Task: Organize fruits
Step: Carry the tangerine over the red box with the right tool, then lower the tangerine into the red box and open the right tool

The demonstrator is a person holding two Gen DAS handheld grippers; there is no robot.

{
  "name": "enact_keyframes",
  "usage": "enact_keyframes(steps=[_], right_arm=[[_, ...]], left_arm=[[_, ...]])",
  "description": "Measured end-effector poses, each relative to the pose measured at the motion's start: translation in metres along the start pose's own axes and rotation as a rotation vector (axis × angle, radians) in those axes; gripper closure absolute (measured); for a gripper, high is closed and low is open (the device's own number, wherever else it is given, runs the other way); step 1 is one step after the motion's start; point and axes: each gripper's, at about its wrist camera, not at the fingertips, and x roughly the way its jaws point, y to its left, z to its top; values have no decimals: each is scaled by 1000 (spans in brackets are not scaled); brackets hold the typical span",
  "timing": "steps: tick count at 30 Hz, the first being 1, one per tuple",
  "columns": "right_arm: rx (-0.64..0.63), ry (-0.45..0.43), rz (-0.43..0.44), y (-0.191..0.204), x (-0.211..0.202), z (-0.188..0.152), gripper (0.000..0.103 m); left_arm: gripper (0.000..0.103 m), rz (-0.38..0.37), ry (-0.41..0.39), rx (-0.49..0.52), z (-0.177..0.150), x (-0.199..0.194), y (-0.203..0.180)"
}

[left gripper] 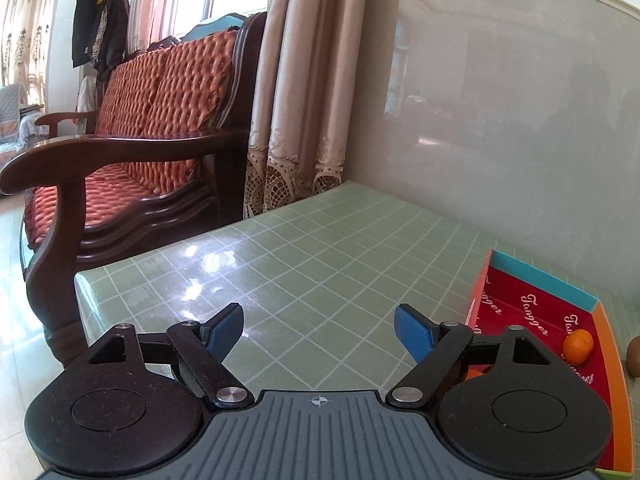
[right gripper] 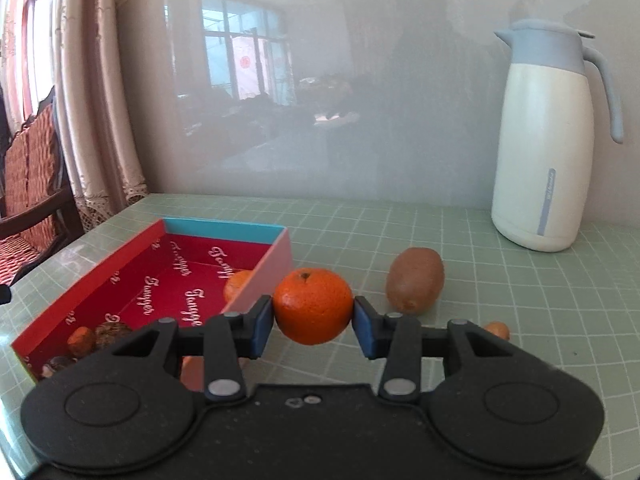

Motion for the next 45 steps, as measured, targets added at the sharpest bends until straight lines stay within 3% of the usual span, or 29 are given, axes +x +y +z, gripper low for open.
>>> enact_keyframes(steps=[6, 14, 31, 33, 37, 39, 41, 43, 45], right_arm=[[-72, -23, 101, 27, -11, 1, 62], [-155, -2, 162, 54, -15, -4, 62], [-212, 18, 147, 67, -17, -13, 60], [-204, 9, 139, 64, -19, -11, 57], [-181, -20, 111, 57, -24, -9, 32], [-175, -29, 98, 53, -27, -7, 29], [-169, -41, 78, 51, -29, -6, 17], [-166, -44, 61, 48, -31, -6, 16], [-153, -45, 43, 45, -31, -6, 6]], left_arm=[[20, 2, 25, -29, -2, -2, 8], [20, 14, 12, -1, -6, -6, 4], [17, 26, 31, -18, -9, -4, 5], [17, 22, 32, -12, -9, -4, 3], [17, 18, 34, -3, -10, -4, -1], [17, 17, 35, 0, -10, -4, -3], [16, 14, 35, 5, -10, -4, -4], [16, 13, 34, 11, -11, -5, -6], [16, 11, 30, 18, -12, -5, -9]])
